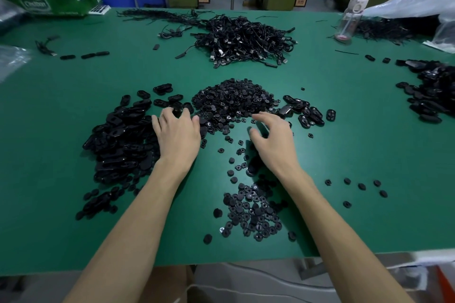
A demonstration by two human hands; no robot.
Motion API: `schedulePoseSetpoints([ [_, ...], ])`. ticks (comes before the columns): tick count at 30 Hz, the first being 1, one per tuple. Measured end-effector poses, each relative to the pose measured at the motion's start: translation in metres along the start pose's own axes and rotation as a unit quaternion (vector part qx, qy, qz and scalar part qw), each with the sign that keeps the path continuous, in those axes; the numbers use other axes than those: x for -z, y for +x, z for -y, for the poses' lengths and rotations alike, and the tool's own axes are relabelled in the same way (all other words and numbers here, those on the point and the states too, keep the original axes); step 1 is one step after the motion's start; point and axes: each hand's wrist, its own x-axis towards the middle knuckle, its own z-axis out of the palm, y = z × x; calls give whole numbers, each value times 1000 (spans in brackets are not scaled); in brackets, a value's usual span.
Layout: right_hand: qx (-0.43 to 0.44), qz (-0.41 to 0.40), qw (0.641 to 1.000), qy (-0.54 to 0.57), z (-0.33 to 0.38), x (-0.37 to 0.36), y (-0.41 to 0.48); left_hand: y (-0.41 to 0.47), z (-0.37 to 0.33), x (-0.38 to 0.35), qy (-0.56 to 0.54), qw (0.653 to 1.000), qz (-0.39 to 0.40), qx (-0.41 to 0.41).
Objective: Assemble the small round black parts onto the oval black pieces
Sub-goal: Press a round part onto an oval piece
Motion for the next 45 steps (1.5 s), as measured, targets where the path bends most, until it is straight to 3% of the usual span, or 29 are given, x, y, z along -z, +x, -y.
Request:
schedulePoseSetpoints([
  [5,40,12,998,-51,-2,-3,0,-1,-8,4,-80,995,-64,-2],
  [11,103,137,969,-180,-6,-11,2,-5,-19,9,-243,956,-141,-80],
  [19,154,185,952,-191,-2,-11,-1,-11,-28,1,-292,932,-129,-174],
  [24,167,102,973,-121,2,-9,-1,-11,-29,-1,-273,937,-125,-177],
  [29,148,28,981,-119,0,-7,-2,-12,-33,-2,-316,928,-92,-174],
  [35,134,-4,985,-112,3,-7,-4,-15,-35,-4,-367,915,-39,-164],
  [40,118,-3,987,-111,3,-6,-2,-12,-32,-3,-464,875,83,-115],
  [45,82,-32,996,15,5,-3,-5,-11,-31,-2,-489,860,94,-108],
])
